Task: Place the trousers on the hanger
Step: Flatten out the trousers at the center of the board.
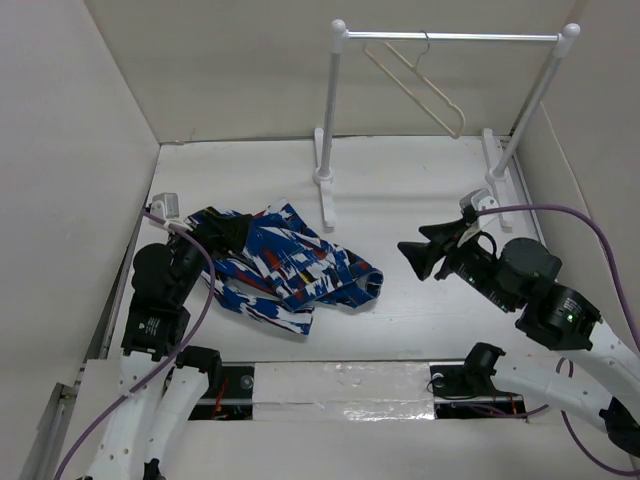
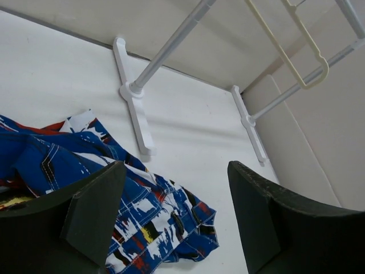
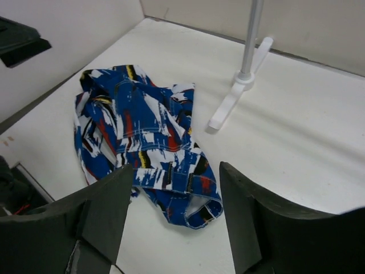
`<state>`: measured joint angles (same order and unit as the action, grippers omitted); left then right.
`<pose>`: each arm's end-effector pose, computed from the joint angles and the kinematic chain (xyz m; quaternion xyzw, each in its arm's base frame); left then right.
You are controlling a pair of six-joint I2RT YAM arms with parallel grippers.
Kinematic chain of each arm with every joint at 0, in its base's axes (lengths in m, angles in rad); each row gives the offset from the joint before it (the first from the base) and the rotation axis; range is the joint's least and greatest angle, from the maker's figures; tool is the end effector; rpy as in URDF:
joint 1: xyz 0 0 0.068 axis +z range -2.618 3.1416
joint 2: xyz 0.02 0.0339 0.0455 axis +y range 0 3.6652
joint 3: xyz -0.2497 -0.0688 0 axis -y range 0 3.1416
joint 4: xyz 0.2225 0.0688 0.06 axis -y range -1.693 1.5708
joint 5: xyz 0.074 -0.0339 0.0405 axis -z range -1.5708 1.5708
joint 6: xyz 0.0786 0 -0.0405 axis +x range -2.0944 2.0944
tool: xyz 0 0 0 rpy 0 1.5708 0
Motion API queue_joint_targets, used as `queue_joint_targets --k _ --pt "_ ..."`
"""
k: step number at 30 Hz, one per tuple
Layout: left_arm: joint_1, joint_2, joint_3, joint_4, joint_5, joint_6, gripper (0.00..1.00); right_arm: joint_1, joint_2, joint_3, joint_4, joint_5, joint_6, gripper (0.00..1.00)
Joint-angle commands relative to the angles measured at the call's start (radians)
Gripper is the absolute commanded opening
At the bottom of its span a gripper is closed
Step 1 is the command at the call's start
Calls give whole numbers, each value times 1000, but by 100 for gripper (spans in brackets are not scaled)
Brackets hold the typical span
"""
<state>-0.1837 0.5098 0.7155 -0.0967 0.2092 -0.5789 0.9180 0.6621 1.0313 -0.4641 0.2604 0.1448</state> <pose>0.1520 -0.0448 0.3559 -0.0541 0.6662 -0.3403 0.6614 0.1122 0.1134 0.3891 -0.1957 0.7124 0.2552 0.6238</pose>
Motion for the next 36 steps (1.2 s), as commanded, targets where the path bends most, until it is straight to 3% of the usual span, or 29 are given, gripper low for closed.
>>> queue_joint_targets --k 1,2,3,4,6,7,10,11,14,16,18,20,21,22,23,24,25,26,36 --pt "-2 12 21 28 -10 -9 70 5 30 -14 90 -101 -47 63" --pt "-2 13 24 12 -33 -9 69 5 66 -29 113 -130 -53 43" --pt "-2 13 24 12 -45 -9 68 5 67 -36 113 -142 -56 43" --pt "-2 10 16 14 -51 -15 66 5 115 -40 133 -174 -59 18" --pt "-2 3 6 25 -59 -21 61 5 169 -57 162 -214 -59 2" --pt "-2 3 -7 26 -62 -30 57 5 195 -66 183 -230 -56 0" --pt "-2 6 -24 23 -73 -35 39 18 306 -100 278 -253 -47 0" --pt "-2 7 -28 8 -83 -38 23 28 333 -106 313 -239 -45 0" --pt "-2 19 -21 -79 -187 -48 8 100 462 -93 347 -172 -62 0" --pt "-2 16 -27 -144 -267 -56 8 161 572 -74 367 -122 -68 0" --pt "-2 7 -40 -175 -316 -82 16 197 651 -34 392 -98 -79 0" --pt "-2 -7 -62 -227 -341 -104 34 225 760 -2 407 -95 -76 4" --pt "-2 -17 -71 -244 -359 -130 39 234 793 19 419 -107 -76 10" --pt "-2 -24 -94 -258 -366 -142 44 243 826 30 429 -107 -76 24" --pt "-11 -31 -100 -268 -372 -168 55 263 881 39 445 -105 -74 33" --pt "-11 -43 -102 -267 -355 -171 57 272 908 61 450 -101 -73 40" --pt "-11 -45 -106 -277 -352 -197 60 292 960 72 449 -104 -68 49" --pt "-11 -48 -111 -284 -350 -209 60 292 984 87 441 -104 -67 52" --pt "-11 2 -203 -235 -292 -266 60 352 1180 171 427 89 -22 53"
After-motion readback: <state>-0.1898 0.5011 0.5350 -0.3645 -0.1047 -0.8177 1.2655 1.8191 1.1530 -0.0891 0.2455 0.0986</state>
